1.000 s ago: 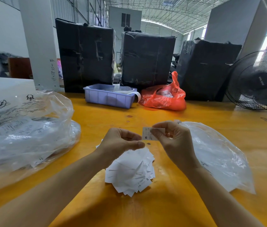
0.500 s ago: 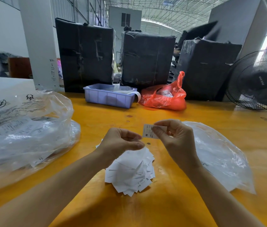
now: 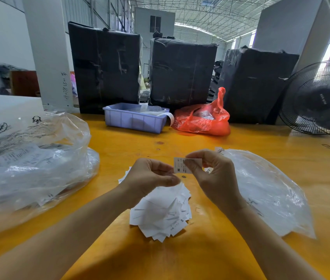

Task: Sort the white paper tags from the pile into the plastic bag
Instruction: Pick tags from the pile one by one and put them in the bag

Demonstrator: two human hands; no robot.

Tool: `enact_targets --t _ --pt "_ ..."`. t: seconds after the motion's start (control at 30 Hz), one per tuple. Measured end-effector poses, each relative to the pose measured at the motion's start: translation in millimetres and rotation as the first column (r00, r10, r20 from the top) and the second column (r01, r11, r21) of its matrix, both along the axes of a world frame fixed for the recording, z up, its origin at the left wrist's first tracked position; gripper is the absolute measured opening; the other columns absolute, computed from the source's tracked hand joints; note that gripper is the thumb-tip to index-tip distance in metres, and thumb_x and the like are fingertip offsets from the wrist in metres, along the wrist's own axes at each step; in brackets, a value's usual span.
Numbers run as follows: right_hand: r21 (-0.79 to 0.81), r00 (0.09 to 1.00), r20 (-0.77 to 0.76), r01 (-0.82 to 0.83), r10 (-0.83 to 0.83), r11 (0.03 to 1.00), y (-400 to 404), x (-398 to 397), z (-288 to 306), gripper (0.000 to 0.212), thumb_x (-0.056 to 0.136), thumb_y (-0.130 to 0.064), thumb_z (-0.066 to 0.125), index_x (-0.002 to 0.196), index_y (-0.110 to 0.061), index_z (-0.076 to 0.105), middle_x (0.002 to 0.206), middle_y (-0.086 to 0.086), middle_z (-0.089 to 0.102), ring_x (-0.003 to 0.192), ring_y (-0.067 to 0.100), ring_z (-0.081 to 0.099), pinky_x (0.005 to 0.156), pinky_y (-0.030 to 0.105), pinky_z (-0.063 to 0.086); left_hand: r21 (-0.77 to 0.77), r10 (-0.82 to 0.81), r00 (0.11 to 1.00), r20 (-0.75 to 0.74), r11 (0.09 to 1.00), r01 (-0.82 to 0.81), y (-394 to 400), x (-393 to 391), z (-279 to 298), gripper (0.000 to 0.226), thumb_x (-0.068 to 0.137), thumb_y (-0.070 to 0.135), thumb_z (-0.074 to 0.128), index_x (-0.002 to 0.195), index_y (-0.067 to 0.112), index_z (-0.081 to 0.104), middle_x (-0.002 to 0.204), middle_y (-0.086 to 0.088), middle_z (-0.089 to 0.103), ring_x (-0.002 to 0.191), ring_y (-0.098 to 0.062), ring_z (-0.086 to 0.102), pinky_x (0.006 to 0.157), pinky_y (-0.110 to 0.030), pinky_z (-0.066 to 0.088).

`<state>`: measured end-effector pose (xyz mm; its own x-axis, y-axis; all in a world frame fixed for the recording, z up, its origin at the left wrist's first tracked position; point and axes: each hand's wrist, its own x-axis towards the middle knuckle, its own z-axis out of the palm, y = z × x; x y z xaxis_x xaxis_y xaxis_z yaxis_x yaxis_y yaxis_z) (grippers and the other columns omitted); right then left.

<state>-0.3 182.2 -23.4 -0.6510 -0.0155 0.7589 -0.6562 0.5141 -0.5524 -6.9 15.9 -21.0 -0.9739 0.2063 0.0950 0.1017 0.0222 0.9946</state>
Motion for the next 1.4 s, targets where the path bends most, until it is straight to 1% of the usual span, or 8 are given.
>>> enact_targets --t 0.23,0.4,0.7,0.9,1.03,1.23,1.33,1.4 --pt "0.004 1.0 0.019 -0.022 0.022 1.0 0.0 -0.2 0.1 0.016 0.08 -0.009 0.073 0.08 -0.025 0.068 0.076 -0.023 0.063 0.08 0.001 0.063 0.066 0.015 0.049 -0.024 -0.012 1.0 -0.019 1.0 0.011 -0.6 0.0 1.5 0.027 0.068 -0.005 0.078 0.093 -0.005 0.069 0.088 -0.013 0.073 0.071 -0.014 0.07 0.064 -0.017 0.053" --pt "0.003 0.996 0.079 -0.037 0.037 0.999 1.8 -2.2 0.2 0.016 0.08 -0.008 0.073 0.079 -0.024 0.069 0.076 -0.019 0.064 0.08 0.004 0.064 0.063 0.015 0.05 -0.031 -0.001 0.999 -0.033 1.0 0.0 -2.4 -0.5 2.4 0.025 0.067 -0.005 0.078 0.091 -0.004 0.069 0.083 -0.009 0.073 0.066 -0.01 0.069 0.059 -0.015 0.051" --pt "-0.082 0.906 0.361 -0.203 0.219 0.976 2.4 0.8 2.6 0.012 0.078 -0.01 0.074 0.075 -0.021 0.07 0.075 0.013 0.071 0.074 0.031 0.068 0.066 0.044 0.054 -0.035 0.039 0.997 -0.066 0.999 -0.041 -4.3 -1.2 2.6 0.019 0.069 -0.001 0.077 0.086 0.005 0.07 0.078 -0.003 0.072 0.064 -0.002 0.068 0.055 -0.011 0.048" --pt "-0.112 0.884 0.412 -0.189 0.219 0.976 1.7 2.7 2.4 0.015 0.073 -0.017 0.078 0.086 -0.014 0.07 0.077 0.012 0.071 0.073 0.025 0.069 0.066 0.036 0.055 -0.099 0.065 0.996 -0.064 0.993 -0.071 -2.8 -0.5 1.1 0.014 0.07 0.01 0.08 0.081 0.016 0.072 0.075 -0.002 0.073 0.065 -0.004 0.066 0.057 -0.014 0.05" --pt "-0.116 0.874 0.438 -0.178 0.211 0.977 0.4 2.7 2.1 0.013 0.077 -0.014 0.075 0.085 -0.006 0.07 0.078 0.013 0.071 0.072 0.024 0.069 0.065 0.035 0.055 0.002 0.072 0.997 0.009 0.997 -0.072 -2.0 1.0 1.9 0.026 0.059 0.017 0.081 0.082 0.013 0.071 0.074 -0.002 0.073 0.07 -0.01 0.069 0.061 -0.019 0.053" --pt "-0.125 0.891 0.425 -0.117 0.16 0.985 0.5 1.0 2.3 0.009 0.082 -0.006 0.071 0.082 0.001 0.065 0.069 0.011 0.067 0.057 0.017 0.065 0.058 0.037 0.056 0.176 0.102 0.982 0.16 0.976 -0.13 -1.6 -1.7 2.5 0.018 0.071 0.002 0.075 0.086 0.007 0.067 0.064 -0.004 0.07 0.052 -0.008 0.065 0.05 -0.015 0.05" --pt "-0.153 0.872 0.44 -0.163 0.215 0.975 -0.3 3.2 3.5 0.011 0.081 -0.004 0.071 0.082 0.004 0.065 0.068 0.013 0.067 0.054 0.015 0.064 0.051 0.025 0.052 0.178 0.104 0.98 0.167 0.975 -0.134 -1.7 -1.9 2.6 0.018 0.071 0.002 0.075 0.087 0.007 0.067 0.065 -0.005 0.071 0.054 -0.009 0.067 0.051 -0.016 0.052" --pt "-0.18 0.859 0.449 -0.182 0.245 0.967 -0.5 3.3 3.3 0.01 0.08 -0.006 0.072 0.08 0.002 0.066 0.067 0.013 0.068 0.054 0.016 0.064 0.055 0.029 0.053 0.148 0.096 0.984 0.149 0.982 -0.118 -1.6 -1.7 1.6 0.019 0.071 0.003 0.076 0.087 0.008 0.068 0.068 -0.006 0.072 0.058 -0.01 0.068 0.053 -0.017 0.053"
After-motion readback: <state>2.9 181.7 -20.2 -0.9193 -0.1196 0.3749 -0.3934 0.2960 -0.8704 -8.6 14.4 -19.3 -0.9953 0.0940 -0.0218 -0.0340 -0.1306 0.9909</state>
